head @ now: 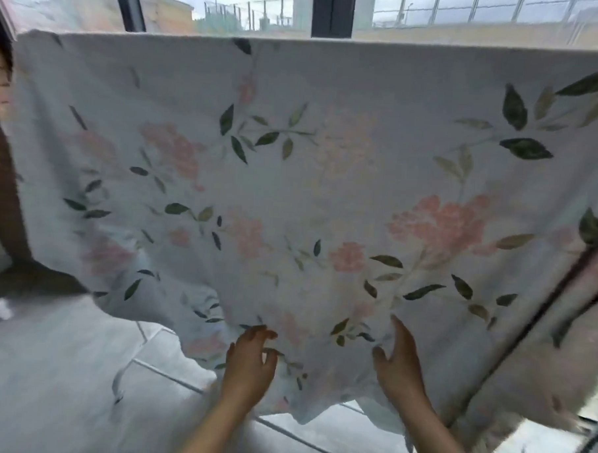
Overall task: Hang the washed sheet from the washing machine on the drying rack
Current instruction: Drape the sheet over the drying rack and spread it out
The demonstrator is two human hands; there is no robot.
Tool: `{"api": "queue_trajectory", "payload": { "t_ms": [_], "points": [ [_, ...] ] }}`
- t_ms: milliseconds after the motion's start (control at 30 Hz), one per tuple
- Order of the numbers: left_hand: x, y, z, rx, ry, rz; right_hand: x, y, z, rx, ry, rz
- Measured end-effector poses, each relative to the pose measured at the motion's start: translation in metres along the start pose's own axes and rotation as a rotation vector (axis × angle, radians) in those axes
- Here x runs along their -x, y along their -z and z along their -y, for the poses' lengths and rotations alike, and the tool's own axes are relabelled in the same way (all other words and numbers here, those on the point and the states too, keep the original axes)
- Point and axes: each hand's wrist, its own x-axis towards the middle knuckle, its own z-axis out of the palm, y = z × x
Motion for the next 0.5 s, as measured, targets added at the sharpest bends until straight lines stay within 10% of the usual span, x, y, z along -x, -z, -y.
{"api": "queue_trajectory", "payload": {
  "t_ms": [500],
  "points": [
    [-0.115, 0.187, 0.280, 0.249, 0.497, -0.373, -0.080, -0.342, 0.221, 0.092, 0.359, 0.595]
  ]
}}
